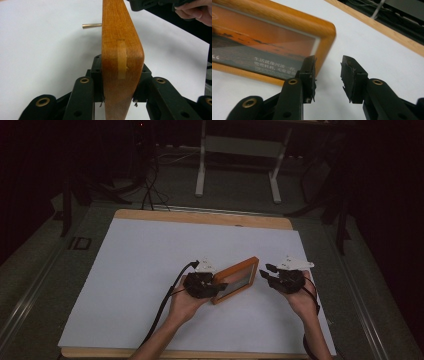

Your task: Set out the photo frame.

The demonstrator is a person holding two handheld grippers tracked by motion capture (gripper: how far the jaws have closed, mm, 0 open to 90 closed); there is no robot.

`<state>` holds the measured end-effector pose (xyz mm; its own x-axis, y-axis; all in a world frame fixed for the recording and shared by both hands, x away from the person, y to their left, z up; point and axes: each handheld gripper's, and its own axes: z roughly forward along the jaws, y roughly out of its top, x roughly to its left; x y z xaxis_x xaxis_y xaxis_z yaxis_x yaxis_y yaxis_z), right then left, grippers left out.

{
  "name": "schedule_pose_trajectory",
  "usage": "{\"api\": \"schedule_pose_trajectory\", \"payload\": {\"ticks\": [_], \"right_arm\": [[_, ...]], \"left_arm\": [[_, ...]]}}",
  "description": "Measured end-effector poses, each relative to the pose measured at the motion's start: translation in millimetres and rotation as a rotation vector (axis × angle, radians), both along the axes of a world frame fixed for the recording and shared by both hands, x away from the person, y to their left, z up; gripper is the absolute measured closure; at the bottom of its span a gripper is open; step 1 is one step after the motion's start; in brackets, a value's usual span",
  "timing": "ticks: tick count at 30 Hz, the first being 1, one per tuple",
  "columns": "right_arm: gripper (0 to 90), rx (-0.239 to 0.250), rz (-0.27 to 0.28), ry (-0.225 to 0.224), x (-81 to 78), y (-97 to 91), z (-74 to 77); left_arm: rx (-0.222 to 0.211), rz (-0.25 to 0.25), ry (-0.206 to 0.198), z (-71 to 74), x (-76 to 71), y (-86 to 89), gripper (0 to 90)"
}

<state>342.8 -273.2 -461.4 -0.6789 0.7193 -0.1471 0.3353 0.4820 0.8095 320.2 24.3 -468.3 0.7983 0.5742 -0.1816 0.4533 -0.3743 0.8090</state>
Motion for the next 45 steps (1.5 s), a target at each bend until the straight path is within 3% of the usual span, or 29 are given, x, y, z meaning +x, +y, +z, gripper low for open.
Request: {"api": "schedule_pose_trajectory", "payload": {"ticks": [8, 20, 34, 41, 45], "right_arm": [[62.7, 0.028, 0.034, -0.027, 0.1, 6.2, 10.0], [58.9, 0.038, 0.101, -0.028, -3.0, 12.2, 20.6], [46.5, 0.009, 0.222, -0.063, 3.8, 27.2, 30.8], [44.4, 0.017, 0.244, -0.080, 11.0, 20.2, 35.2], [41.9, 0.007, 0.260, -0.066, 14.7, 12.6, 34.9]], "left_arm": [[0.007, -0.024, -0.015, 11.1, 6.3, 2.7, 68.9], [0.033, -0.067, -0.033, 20.3, 14.3, -2.0, 68.8], [0.066, -0.083, -0.099, 43.2, 26.1, -29.1, 68.8], [0.096, -0.134, -0.148, 55.8, 35.2, -49.3, 68.8], [0.117, -0.198, -0.180, 61.0, 41.2, -58.4, 68.7]]}}
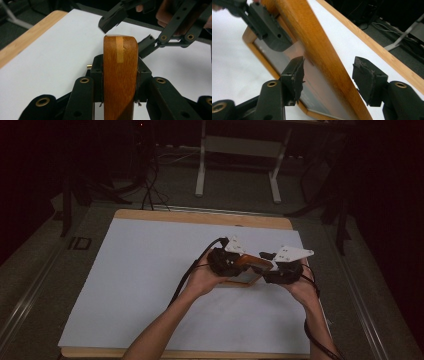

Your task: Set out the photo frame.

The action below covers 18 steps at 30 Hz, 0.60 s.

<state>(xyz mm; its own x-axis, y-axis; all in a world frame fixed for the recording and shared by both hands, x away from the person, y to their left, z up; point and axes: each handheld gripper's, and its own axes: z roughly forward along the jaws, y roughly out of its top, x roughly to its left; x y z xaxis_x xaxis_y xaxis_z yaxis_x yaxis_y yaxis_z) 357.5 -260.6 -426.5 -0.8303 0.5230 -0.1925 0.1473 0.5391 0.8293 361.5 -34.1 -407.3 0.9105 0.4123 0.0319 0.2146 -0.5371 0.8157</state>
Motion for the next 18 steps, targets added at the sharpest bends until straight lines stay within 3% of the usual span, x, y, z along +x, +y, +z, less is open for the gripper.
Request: {"api": "schedule_pose_trajectory", "payload": {"ticks": [9, 12, 14, 16, 18], "right_arm": [[39.7, -0.034, 0.020, 0.036, 6.7, -8.5, -9.9], [41.0, -0.046, 0.022, 0.030, 6.4, -7.8, -11.4], [44.9, -0.050, 0.022, 0.027, 5.2, -8.7, -10.9], [48.6, -0.049, 0.027, 0.031, 4.3, -11.7, -10.0], [53.8, -0.052, 0.035, 0.029, 2.7, -14.8, -9.3]], "left_arm": [[0.010, -0.180, -0.015, 6.7, 21.7, -12.0, 68.6], [-0.002, -0.207, -0.010, 6.9, 27.3, -14.1, 68.0], [-0.025, -0.212, 0.009, 6.5, 30.9, -14.2, 66.6], [-0.063, -0.226, 0.054, 5.8, 34.6, -12.8, 64.3], [-0.075, -0.230, 0.064, 5.2, 36.5, -12.4, 60.9]]}}
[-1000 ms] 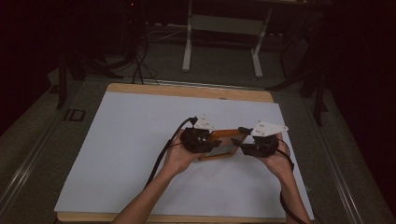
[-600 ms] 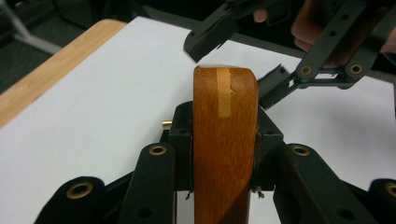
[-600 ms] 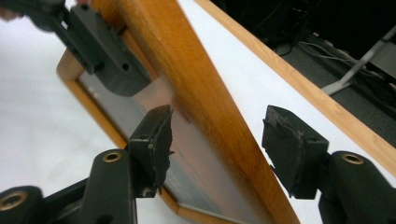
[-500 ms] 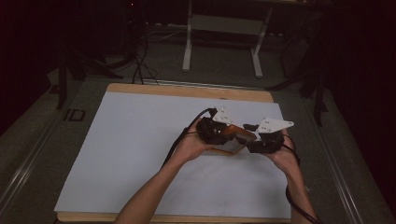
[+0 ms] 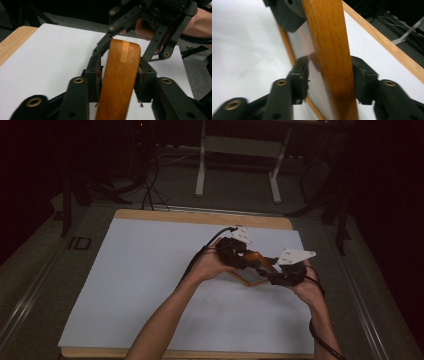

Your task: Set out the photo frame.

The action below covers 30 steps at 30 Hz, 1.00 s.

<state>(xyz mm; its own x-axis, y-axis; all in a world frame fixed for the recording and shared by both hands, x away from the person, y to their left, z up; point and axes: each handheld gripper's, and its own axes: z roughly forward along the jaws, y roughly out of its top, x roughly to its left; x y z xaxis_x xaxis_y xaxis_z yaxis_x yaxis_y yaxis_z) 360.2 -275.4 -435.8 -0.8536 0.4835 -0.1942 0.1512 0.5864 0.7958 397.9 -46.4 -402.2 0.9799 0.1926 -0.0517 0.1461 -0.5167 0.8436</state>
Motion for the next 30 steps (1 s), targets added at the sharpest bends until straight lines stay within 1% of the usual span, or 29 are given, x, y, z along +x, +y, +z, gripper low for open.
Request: {"api": "schedule_pose_trajectory", "payload": {"ticks": [2, 6, 7, 10, 14, 17, 20, 24, 27, 29, 30], "right_arm": [[58.8, -0.010, 0.014, -0.001, -2.1, -2.2, 1.0], [67.2, -0.019, 0.043, -0.001, -5.3, -4.0, 2.7], [67.4, -0.021, 0.046, -0.007, -6.0, -3.6, 2.6], [67.9, -0.032, 0.048, -0.016, -7.1, -2.4, 2.8], [68.5, -0.030, 0.040, -0.013, -7.0, -3.7, 2.5], [68.6, -0.024, 0.032, -0.009, -7.7, -6.0, 1.9], [68.6, -0.012, 0.026, -0.007, -8.5, -8.2, 0.6], [68.6, -0.012, 0.019, -0.008, -10.5, -11.0, -0.3], [68.6, -0.009, 0.017, -0.008, -11.7, -13.8, -1.4], [68.6, -0.005, 0.014, -0.007, -12.4, -15.8, -2.2], [68.6, -0.002, 0.011, -0.005, -12.8, -16.9, -2.6]], "left_arm": [[-0.016, 0.000, 0.014, 0.2, 1.8, 0.5, 57.7], [-0.021, 0.019, 0.030, -0.2, 4.0, 1.4, 49.2], [-0.024, 0.021, 0.036, -0.2, 4.1, 2.0, 48.7], [-0.035, 0.037, 0.023, 0.7, 3.0, 4.1, 46.6], [-0.070, 0.061, 0.011, 4.1, 4.0, 12.7, 43.5], [-0.094, 0.076, 0.013, 4.3, 4.3, 20.9, 41.0], [-0.112, 0.096, 0.011, -1.7, 4.0, 29.6, 40.6], [-0.161, 0.130, 0.045, -14.3, 7.0, 43.3, 39.2], [-0.192, 0.145, 0.075, -23.4, 9.8, 53.5, 37.5], [-0.199, 0.158, 0.085, -29.2, 10.4, 59.0, 38.1], [-0.196, 0.163, 0.088, -32.2, 10.8, 61.3, 38.3]]}}
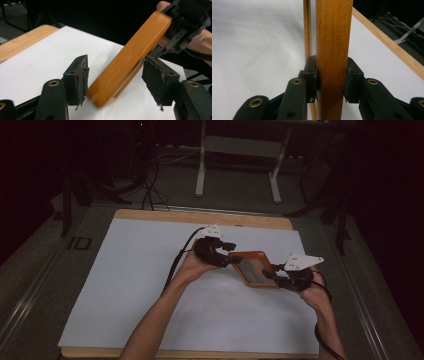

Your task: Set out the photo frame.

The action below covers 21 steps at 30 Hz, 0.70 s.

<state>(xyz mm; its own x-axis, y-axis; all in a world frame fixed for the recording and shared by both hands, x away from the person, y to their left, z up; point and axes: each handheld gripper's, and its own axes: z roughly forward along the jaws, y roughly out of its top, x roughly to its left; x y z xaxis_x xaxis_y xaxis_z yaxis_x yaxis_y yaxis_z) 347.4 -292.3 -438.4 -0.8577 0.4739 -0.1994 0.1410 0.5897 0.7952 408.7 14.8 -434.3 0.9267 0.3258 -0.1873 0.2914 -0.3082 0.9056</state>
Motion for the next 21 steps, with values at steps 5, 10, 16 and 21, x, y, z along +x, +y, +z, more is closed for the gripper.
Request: {"api": "schedule_pose_trajectory", "payload": {"ticks": [5, 10, 16, 21], "right_arm": [[68.6, 0.016, -0.001, 0.006, -0.6, -4.4, -2.1], [68.6, 0.014, 0.003, 0.008, -1.0, -5.6, -2.3], [68.4, 0.007, -0.005, 0.010, -0.4, -6.9, -2.0], [67.8, -0.012, -0.020, 0.016, -0.2, -8.9, -1.2]], "left_arm": [[0.019, 0.003, 0.034, -19.3, 3.2, 2.9, 40.5], [0.026, 0.002, 0.050, -31.8, 4.6, -3.6, 47.7], [0.046, -0.002, 0.027, -34.1, 1.9, -12.9, 56.5], [0.050, -0.006, 0.019, -33.0, 1.2, -14.5, 59.2]]}}
